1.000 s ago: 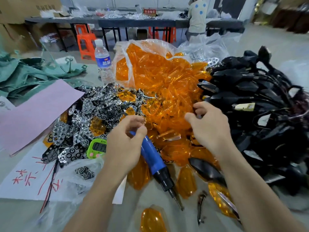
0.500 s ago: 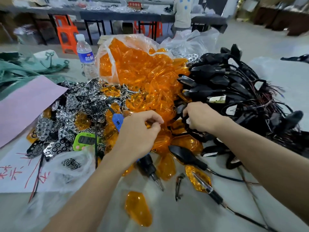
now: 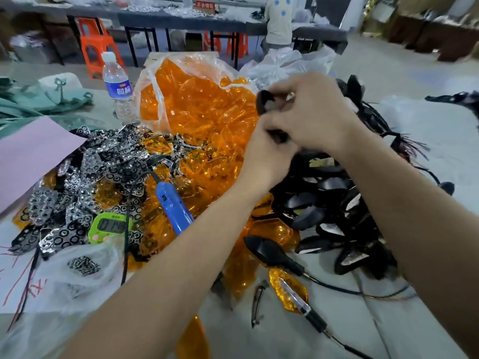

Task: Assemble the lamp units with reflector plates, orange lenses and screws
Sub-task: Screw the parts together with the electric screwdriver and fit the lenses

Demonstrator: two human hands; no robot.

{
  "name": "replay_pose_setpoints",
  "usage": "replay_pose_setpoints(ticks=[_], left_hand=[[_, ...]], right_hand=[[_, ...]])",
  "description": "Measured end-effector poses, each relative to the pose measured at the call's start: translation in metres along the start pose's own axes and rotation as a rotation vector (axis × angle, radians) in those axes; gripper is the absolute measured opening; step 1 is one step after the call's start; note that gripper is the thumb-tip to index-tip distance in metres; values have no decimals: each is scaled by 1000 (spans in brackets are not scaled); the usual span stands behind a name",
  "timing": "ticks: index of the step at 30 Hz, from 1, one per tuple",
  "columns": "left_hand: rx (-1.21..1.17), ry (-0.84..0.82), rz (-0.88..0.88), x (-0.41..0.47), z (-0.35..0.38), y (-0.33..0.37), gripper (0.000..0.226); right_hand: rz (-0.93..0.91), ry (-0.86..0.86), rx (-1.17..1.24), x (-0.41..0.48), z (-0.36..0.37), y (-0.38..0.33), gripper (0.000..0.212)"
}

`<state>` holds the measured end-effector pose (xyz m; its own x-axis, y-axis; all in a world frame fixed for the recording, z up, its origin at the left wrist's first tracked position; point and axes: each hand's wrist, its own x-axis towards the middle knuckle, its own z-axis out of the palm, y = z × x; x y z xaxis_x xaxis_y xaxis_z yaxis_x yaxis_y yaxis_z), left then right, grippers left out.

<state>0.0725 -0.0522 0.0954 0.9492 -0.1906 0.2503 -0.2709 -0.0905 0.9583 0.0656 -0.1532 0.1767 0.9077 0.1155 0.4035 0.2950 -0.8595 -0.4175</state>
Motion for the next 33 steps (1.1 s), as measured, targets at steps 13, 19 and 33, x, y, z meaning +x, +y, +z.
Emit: replay_pose_setpoints(ticks=[13,19,33], left_hand=[[-642,281,-151,6,-116,13,13],[-31,370,-113,-33,-140,-12,18],[-680,83,-391,-100,-142,-37,37]], right_hand=[[245,-175,910,-2,67,-59,19],[385,-275,1161,-60,106,-89,20],[528,-220,1107,-141,138,-106,23]])
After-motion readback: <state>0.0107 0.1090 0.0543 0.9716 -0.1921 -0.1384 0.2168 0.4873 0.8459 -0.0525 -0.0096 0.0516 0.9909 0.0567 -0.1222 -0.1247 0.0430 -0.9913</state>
